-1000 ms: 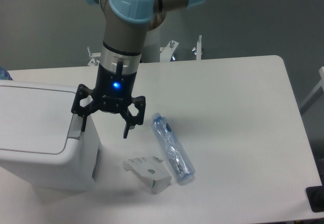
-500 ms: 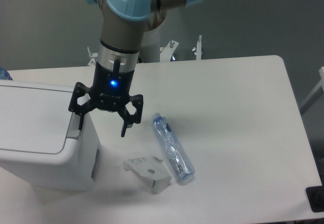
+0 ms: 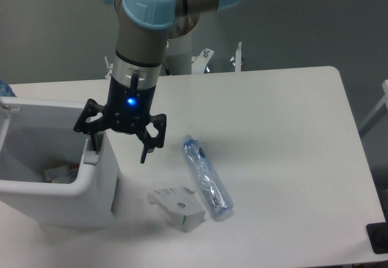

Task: Open the trash can
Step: 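Hold the gripper at the opened lid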

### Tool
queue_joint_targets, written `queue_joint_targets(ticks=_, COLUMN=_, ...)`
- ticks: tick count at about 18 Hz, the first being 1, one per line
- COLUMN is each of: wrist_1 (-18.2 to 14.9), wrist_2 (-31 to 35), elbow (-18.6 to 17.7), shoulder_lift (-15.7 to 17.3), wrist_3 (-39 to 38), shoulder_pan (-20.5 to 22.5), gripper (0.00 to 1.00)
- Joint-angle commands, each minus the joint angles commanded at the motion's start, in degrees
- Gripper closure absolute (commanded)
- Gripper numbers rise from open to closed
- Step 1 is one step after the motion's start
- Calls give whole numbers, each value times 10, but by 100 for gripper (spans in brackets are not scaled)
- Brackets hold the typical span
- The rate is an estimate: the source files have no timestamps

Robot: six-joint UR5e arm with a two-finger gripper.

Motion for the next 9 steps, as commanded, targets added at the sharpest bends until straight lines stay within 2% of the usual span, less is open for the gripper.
queue_joint_targets(ticks=9, wrist_1=2, wrist_2=-1, elbow=11, shoulder_lift=2, wrist_3=3, shoulder_pan=4, gripper=0)
